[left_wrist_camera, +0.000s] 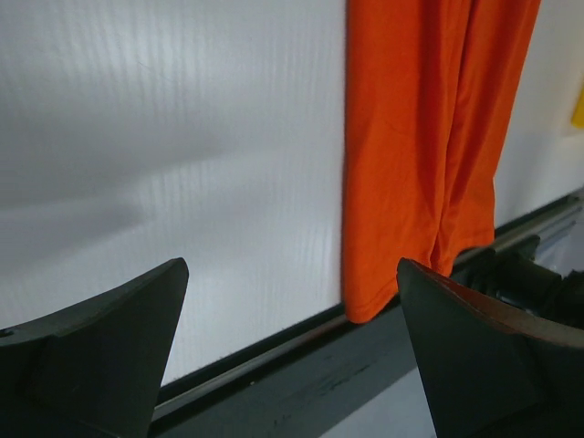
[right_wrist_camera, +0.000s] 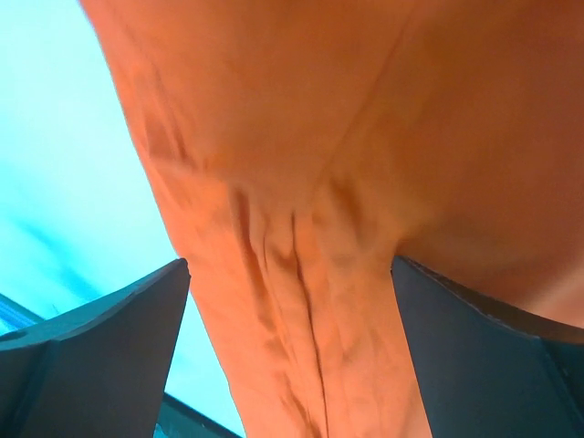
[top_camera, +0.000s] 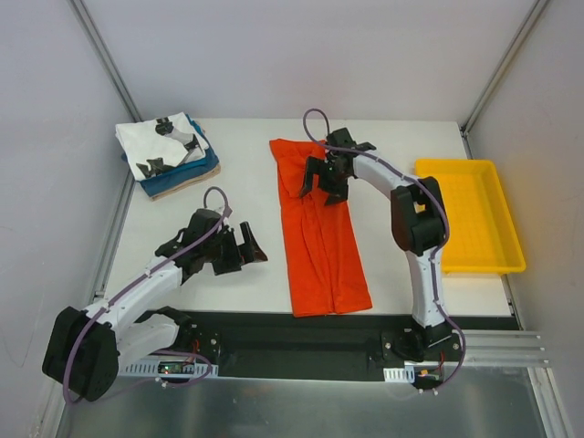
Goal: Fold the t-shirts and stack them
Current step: Fold the tshirt
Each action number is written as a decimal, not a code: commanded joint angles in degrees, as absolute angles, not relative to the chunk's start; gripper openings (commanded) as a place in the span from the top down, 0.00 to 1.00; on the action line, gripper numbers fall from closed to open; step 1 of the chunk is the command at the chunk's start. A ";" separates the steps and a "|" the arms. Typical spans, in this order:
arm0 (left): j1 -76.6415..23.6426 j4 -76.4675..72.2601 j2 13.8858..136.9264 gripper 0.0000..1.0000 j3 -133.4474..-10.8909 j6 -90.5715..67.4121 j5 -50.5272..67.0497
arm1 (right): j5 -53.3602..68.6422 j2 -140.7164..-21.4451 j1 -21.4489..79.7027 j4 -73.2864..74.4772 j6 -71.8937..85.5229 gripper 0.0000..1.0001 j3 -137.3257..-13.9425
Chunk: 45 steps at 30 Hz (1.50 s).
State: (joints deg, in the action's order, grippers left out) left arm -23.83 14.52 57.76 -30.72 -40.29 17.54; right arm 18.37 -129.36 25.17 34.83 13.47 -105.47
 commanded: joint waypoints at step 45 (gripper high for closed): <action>-54.14 -9.14 83.85 1.00 -29.27 -65.21 25.14 | 12.38 -47.63 26.10 42.63 22.23 0.03 -26.73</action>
